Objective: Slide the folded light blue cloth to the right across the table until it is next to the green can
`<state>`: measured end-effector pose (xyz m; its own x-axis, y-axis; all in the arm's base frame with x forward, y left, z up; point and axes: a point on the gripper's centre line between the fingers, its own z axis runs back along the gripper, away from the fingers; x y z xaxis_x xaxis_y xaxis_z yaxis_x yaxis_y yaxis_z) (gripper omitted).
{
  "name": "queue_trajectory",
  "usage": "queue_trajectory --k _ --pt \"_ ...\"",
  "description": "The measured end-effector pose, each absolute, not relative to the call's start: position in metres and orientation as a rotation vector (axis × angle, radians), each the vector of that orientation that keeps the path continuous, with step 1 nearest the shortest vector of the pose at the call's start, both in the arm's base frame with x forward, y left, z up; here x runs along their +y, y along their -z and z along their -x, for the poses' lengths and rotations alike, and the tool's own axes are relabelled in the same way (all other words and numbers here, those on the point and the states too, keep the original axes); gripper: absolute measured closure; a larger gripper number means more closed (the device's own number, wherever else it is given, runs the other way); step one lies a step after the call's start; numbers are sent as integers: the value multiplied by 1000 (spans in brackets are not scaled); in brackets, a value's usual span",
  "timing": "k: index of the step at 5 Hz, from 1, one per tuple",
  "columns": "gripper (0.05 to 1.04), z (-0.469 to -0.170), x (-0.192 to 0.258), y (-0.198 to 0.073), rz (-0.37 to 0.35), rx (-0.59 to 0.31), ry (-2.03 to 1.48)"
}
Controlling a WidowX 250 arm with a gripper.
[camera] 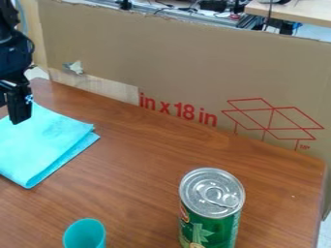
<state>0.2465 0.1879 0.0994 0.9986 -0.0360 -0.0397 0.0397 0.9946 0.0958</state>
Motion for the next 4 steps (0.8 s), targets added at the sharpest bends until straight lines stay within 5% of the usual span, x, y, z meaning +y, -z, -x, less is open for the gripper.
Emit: queue_trajectory --k 2,4 --pt "83 -258 206 -52 -105 75 17" --pt "83 -272 207 -33 -131 -51 20"
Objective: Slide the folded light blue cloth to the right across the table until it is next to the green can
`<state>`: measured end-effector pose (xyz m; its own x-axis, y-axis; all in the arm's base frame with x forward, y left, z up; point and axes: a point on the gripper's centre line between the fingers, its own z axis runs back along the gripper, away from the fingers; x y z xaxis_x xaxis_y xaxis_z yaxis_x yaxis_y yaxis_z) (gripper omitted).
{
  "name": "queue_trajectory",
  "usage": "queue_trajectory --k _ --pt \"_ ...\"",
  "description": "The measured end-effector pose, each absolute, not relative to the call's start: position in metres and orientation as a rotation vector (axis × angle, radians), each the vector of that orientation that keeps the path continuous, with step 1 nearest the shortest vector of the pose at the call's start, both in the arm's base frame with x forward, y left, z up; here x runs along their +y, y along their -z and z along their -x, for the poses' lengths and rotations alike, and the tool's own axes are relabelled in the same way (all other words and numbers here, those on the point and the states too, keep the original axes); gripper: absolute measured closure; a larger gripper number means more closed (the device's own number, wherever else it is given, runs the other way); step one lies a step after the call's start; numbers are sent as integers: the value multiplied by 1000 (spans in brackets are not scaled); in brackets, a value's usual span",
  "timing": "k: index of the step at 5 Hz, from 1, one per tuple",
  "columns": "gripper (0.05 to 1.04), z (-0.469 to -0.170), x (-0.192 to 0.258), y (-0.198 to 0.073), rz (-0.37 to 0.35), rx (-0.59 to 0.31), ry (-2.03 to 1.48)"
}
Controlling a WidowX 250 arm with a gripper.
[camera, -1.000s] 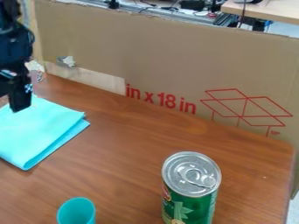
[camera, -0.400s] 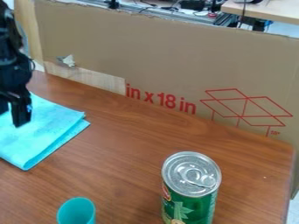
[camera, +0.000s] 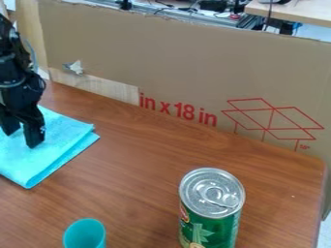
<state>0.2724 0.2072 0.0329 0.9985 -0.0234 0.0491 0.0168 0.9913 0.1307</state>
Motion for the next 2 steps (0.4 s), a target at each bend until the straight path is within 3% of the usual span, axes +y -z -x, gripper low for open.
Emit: queue_trajectory --k 2 --pt "83 -269 192 -22 -67 -24 57"
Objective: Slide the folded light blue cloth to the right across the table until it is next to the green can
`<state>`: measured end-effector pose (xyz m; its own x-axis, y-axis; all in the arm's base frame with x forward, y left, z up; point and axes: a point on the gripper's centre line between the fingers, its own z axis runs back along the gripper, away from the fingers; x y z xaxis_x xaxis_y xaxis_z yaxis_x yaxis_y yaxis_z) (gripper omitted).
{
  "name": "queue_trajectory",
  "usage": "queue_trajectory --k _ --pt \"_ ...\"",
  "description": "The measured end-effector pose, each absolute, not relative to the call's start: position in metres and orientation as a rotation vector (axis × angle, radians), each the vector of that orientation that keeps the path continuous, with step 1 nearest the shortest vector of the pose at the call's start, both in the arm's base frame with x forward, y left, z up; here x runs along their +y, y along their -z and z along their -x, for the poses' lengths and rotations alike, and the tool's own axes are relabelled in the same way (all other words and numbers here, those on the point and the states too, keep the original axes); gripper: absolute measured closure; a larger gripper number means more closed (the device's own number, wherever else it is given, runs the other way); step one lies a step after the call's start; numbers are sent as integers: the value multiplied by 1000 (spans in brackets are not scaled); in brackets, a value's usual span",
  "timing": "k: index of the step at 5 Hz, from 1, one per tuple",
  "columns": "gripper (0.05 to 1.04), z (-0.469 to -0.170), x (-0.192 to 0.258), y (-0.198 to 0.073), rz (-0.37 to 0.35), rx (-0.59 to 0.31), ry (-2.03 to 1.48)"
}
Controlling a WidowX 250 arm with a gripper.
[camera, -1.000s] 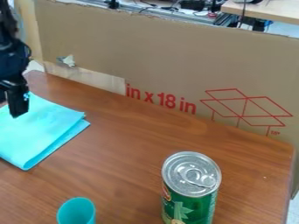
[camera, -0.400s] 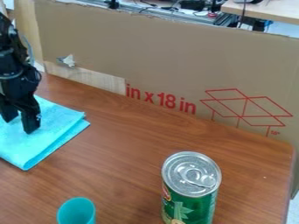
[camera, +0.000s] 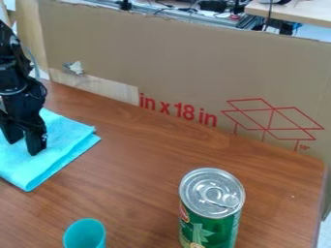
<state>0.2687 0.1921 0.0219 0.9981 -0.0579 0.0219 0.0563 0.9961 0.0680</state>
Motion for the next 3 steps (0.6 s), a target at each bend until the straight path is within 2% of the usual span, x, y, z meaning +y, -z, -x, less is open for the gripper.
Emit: queue_trajectory --k 1,3 --pt "83 -270 158 -21 -34 -20 121" --pt "83 -270 54 -22 36 26 270"
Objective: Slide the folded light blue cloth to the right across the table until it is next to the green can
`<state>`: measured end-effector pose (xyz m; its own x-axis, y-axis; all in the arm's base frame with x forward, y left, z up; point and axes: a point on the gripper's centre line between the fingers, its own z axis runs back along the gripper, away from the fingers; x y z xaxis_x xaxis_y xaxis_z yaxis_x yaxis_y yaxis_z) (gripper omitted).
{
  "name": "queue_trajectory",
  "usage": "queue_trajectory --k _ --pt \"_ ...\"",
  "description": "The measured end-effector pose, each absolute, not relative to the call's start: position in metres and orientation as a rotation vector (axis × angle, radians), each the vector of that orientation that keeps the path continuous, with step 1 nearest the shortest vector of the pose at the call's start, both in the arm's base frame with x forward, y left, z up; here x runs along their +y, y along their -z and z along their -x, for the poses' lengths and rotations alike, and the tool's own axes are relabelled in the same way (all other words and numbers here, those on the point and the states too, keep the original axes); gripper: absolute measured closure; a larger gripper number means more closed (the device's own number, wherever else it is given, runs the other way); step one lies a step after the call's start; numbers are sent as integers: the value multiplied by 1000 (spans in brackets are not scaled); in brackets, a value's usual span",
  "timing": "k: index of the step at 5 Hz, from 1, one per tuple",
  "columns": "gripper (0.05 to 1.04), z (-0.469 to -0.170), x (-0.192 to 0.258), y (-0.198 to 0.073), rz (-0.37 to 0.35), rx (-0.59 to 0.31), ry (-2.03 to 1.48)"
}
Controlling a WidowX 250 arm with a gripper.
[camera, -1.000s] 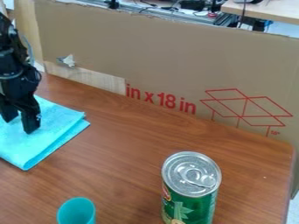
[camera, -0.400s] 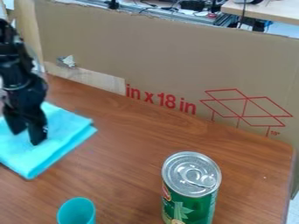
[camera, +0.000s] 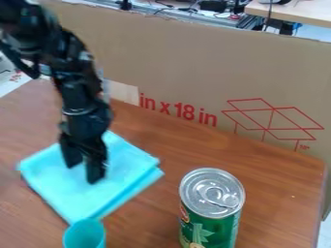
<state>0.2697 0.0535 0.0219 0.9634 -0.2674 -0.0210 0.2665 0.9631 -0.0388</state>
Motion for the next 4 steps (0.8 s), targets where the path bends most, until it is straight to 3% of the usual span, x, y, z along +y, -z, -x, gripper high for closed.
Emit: queue_trajectory --k 2,4 --pt "83 -277 -15 -23 118 -45 161" --pt "83 -271 14 -33 173 -52 -64"
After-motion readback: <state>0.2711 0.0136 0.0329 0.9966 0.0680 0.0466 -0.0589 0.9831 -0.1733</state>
